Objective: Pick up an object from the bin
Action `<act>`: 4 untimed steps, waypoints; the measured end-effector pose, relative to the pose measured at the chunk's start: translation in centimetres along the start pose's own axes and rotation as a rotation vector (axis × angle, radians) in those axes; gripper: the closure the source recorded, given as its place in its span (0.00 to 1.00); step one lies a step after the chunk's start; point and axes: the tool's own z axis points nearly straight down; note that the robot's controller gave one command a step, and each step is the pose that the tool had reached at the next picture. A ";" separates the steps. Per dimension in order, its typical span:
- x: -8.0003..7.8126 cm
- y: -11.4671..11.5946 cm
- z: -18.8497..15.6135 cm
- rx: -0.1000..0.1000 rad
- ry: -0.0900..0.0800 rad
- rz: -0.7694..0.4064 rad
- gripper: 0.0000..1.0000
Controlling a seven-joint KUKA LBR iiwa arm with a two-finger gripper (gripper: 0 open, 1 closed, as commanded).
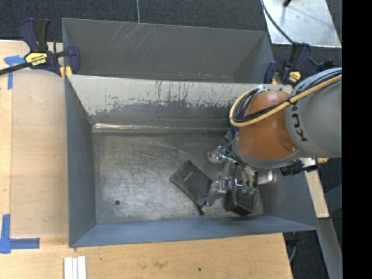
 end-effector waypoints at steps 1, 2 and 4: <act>1.5 2.9 -0.4 0.002 -0.005 -0.091 0.00; 4.0 4.4 -0.4 0.000 -0.009 -0.136 0.00; 1.0 12.7 -0.3 0.000 0.009 -0.417 0.00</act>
Offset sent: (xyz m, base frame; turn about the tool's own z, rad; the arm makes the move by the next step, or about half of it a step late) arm -0.0137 0.0340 -0.0005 -0.0932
